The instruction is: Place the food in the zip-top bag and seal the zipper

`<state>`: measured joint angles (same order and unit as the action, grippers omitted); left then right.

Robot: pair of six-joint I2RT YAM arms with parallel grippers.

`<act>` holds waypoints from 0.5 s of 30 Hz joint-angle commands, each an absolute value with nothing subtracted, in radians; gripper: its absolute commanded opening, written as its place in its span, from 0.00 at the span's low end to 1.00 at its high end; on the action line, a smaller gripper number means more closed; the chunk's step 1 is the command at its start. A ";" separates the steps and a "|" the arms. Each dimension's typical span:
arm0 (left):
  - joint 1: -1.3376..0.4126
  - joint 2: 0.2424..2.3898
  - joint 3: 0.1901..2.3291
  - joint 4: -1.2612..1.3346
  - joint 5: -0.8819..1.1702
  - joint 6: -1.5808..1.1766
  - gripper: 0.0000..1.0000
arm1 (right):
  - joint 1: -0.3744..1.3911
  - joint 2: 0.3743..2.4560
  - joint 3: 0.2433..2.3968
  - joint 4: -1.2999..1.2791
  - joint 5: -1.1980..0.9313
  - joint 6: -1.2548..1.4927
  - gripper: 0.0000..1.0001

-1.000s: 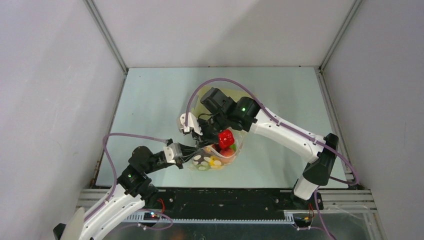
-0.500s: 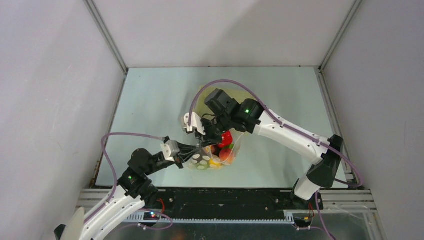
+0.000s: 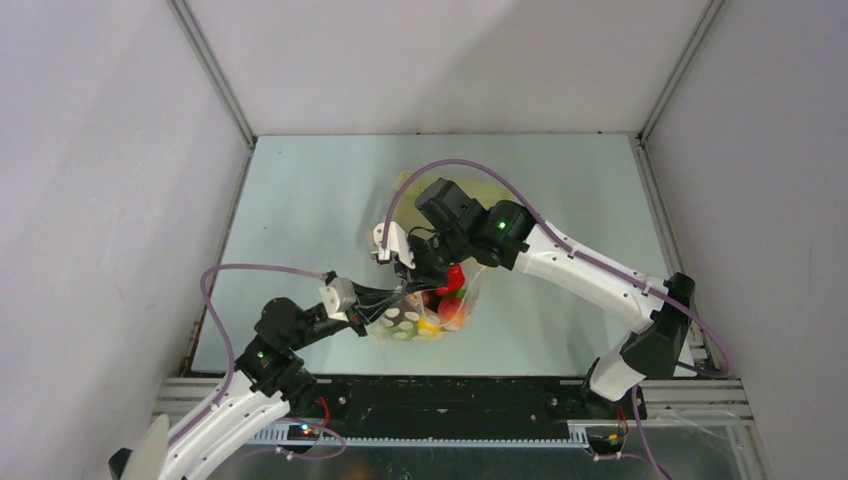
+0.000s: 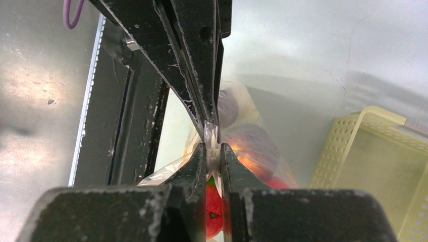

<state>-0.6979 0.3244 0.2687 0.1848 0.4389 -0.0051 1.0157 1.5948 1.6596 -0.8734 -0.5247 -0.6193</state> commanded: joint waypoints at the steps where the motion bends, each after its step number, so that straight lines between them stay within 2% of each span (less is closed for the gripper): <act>1: -0.695 0.290 0.269 0.280 0.419 -0.030 0.00 | 0.989 1.544 1.611 -0.864 -0.415 -0.551 0.12; 4: -0.695 0.282 0.267 0.281 0.432 -0.036 0.00 | 0.980 1.536 1.574 -0.797 -0.365 -0.521 0.13; 12: -0.694 0.282 0.259 0.282 0.418 -0.042 0.00 | 0.953 1.519 1.567 -0.863 -0.404 -0.508 0.18; 15: -0.694 0.289 0.259 0.284 0.421 -0.044 0.00 | 0.954 1.502 1.549 -0.852 -0.422 -0.496 0.16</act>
